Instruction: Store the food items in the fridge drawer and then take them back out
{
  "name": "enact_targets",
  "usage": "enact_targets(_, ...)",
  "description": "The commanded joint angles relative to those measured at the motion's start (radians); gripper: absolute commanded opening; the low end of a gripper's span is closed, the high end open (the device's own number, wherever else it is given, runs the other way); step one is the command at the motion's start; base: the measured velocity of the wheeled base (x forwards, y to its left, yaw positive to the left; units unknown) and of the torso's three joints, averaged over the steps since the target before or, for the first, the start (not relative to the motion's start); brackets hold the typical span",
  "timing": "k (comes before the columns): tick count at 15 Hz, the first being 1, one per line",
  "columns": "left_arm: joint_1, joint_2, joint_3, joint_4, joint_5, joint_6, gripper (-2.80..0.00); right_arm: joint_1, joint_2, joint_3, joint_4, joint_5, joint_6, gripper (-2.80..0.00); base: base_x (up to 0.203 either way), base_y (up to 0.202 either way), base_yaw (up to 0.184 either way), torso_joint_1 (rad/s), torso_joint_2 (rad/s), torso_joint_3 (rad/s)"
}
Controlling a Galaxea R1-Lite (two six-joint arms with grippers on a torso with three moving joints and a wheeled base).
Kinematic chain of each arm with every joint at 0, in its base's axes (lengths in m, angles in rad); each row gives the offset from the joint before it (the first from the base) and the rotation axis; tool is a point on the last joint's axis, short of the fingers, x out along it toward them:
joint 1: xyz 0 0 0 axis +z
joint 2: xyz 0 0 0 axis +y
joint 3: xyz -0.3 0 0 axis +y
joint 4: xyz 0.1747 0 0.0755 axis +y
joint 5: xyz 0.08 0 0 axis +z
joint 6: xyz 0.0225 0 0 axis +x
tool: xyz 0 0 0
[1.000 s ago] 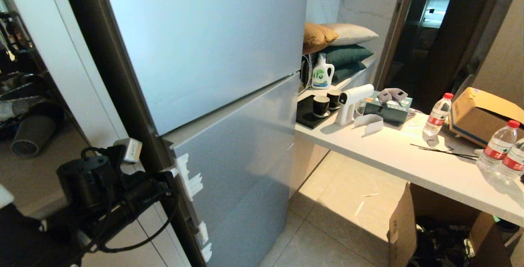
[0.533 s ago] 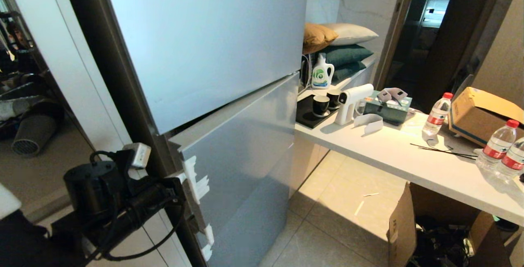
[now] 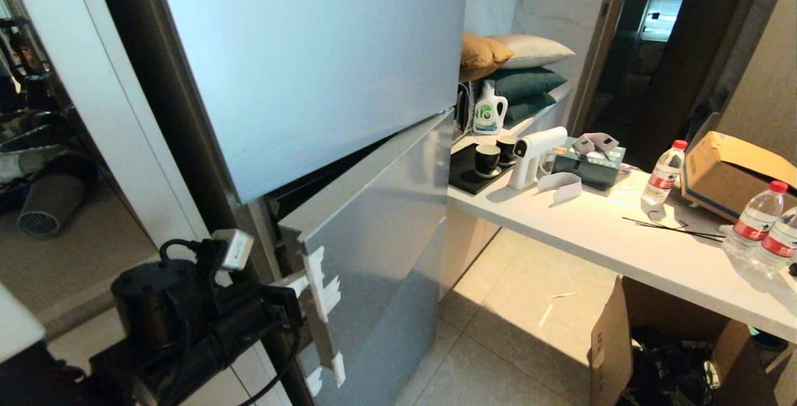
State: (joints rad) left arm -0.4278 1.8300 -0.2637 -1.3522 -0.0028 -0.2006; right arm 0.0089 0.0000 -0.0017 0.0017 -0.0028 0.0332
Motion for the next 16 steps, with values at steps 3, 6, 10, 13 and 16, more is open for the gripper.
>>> enact_targets(3,-0.065,-0.005,0.024,-0.024,0.003,-0.002,-2.80,0.000,0.002,0.000,0.000,0.000,0.001,-2.80,0.000,0.000,0.000,0.000,0.00,0.000)
enact_targets(6,-0.119,0.001,0.040,-0.060,0.004,0.000,-2.80,0.000,0.002,0.000,0.000,0.000,0.001,-2.80,0.000,0.000,0.000,0.000,0.00,0.000)
enact_targets(10,-0.187,0.001,0.037,-0.061,0.009,0.002,-2.80,0.000,0.002,0.000,0.000,0.000,0.001,-2.80,0.000,0.000,0.000,0.000,0.00,0.000)
enact_targets(13,-0.235,0.002,0.038,-0.062,0.012,0.003,-2.80,0.000,0.002,0.000,0.000,0.000,0.001,-2.80,0.000,0.000,0.000,0.000,0.00,0.000)
enact_targets(16,-0.250,-0.007,0.044,-0.062,0.015,0.004,-2.80,0.000,0.002,0.000,0.000,0.000,0.001,-2.80,0.000,0.000,0.000,0.000,0.00,0.000)
